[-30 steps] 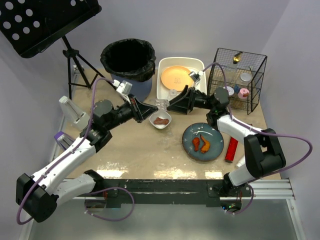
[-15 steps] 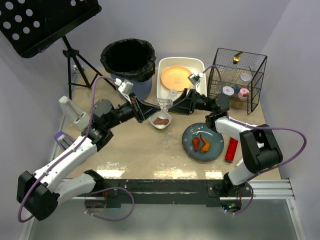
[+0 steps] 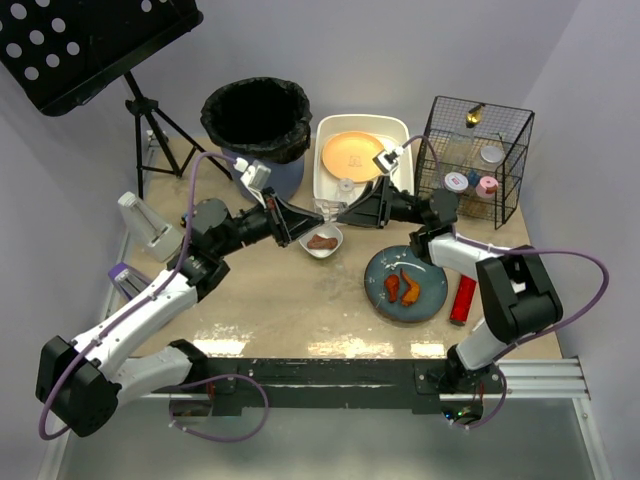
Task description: Clear the kitchen counter
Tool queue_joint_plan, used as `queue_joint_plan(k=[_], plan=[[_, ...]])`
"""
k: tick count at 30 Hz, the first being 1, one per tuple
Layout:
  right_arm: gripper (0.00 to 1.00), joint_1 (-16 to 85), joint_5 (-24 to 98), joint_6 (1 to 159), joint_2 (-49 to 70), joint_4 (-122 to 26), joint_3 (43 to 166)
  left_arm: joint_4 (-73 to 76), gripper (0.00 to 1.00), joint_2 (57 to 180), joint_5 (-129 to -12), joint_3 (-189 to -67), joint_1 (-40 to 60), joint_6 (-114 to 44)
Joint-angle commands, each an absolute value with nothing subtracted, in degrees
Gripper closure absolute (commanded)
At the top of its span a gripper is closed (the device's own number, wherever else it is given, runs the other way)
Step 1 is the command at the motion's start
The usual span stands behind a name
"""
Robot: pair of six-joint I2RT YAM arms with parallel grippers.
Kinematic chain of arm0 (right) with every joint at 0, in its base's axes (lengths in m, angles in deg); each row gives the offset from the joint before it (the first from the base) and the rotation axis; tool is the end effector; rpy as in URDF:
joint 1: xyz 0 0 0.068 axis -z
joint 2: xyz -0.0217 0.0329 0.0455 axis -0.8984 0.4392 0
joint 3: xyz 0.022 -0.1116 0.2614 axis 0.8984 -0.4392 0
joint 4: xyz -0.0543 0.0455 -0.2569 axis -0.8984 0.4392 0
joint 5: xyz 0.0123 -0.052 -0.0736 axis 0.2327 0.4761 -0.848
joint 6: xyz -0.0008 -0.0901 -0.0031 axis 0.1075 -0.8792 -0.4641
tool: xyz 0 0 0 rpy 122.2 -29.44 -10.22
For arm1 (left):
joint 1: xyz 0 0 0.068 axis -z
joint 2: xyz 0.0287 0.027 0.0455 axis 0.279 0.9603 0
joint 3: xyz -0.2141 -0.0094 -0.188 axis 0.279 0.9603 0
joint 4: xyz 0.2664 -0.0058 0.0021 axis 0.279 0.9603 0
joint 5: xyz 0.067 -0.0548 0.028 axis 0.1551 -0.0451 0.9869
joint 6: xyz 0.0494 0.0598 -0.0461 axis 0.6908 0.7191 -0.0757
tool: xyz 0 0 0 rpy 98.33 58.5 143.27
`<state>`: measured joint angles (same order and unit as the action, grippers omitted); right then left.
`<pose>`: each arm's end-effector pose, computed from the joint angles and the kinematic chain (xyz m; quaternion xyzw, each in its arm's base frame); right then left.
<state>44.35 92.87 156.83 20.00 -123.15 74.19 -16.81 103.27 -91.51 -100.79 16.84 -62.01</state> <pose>0.2940 0.1816 0.3072 -0.1603 0.6058 0.7401 0.2440 0.2170 -0.1884 0.3578 0.1533 0.6621 -0.5584 0.4758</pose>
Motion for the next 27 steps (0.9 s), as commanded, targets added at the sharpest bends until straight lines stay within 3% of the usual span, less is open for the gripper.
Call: queue_joint_plan(k=[1, 6, 12, 16, 27], plan=[[0.25, 44.2, 91.9, 161.0, 21.4, -144.9, 73.4, -21.3, 1.0, 102.8, -93.1, -100.2, 16.6, -62.3], [0.3, 44.2, 91.1, 166.4, 23.6, -152.7, 72.7, -21.8, 1.0, 103.1, -93.8, -100.1, 16.6, -62.3], [0.2, 44.2, 89.9, 167.3, 24.2, -155.1, 72.6, -21.7, 1.0, 103.0, -94.4, -100.3, 16.6, -62.5], [0.19, 44.3, 89.2, 166.6, 23.8, -155.2, 73.2, -22.0, 1.0, 103.0, -94.8, -100.0, 16.6, -63.1], [0.3, 44.3, 87.1, 164.6, 21.7, -155.1, 74.0, -23.2, 1.0, 103.0, -95.6, -99.3, 16.6, -64.2]])
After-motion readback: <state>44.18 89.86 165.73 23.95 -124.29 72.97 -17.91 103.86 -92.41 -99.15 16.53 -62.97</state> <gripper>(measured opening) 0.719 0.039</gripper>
